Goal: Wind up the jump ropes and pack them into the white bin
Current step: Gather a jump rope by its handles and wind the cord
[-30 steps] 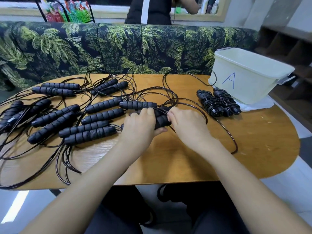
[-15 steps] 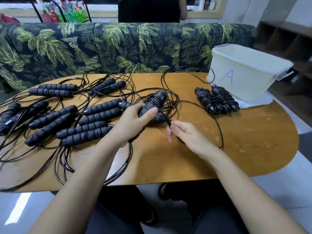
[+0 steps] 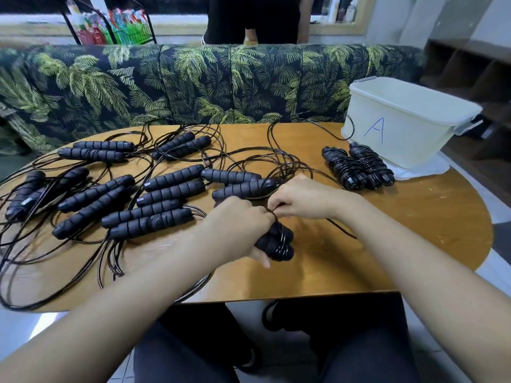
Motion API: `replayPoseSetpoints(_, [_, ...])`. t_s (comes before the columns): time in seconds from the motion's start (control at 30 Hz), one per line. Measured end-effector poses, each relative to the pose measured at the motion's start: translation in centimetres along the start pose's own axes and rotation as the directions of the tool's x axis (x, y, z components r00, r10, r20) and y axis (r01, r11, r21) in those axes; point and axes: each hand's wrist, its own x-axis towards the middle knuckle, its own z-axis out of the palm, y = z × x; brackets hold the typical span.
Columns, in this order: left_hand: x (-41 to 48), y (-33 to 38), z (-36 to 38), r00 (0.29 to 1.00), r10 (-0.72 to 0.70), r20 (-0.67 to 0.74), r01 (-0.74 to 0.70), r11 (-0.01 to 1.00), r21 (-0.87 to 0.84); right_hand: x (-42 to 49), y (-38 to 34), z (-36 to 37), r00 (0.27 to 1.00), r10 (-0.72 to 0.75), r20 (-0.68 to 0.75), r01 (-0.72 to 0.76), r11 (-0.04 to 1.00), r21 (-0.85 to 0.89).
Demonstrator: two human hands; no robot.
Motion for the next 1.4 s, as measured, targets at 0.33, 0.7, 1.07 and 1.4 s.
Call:
replayPoseSetpoints(0.33, [1.0, 1.1, 2.1, 0.875, -0.483, -0.021, 0.472, 0.864, -0.177, -2.3, -4.1, 2.4, 0.968, 0.168, -0.187, -0.189, 0.977, -0.102])
replayPoseSetpoints(0.7, [0.2, 0.7, 2.9, 0.900, -0.428, -0.079, 0.278, 0.703, -0.654, -2.9, -2.7, 5.4, 0.824, 0.082, -0.560, -0.221, 0.957, -0.186])
replayPoseSetpoints(1.07, [-2.9, 0.4, 3.3, 0.823, -0.532, -0.200, 0.352, 0.753, -0.556, -2.9, -2.2, 5.9, 0.808, 0.124, -0.576, -0.203, 0.976, -0.075])
replayPoseSetpoints(1.4, [-1.3, 2.2, 5.6, 0.813, -0.560, -0.160, 0.487, 0.804, -0.340, -3.5, -2.6, 2.7, 0.918, 0.301, -0.260, -0.266, 0.950, 0.162])
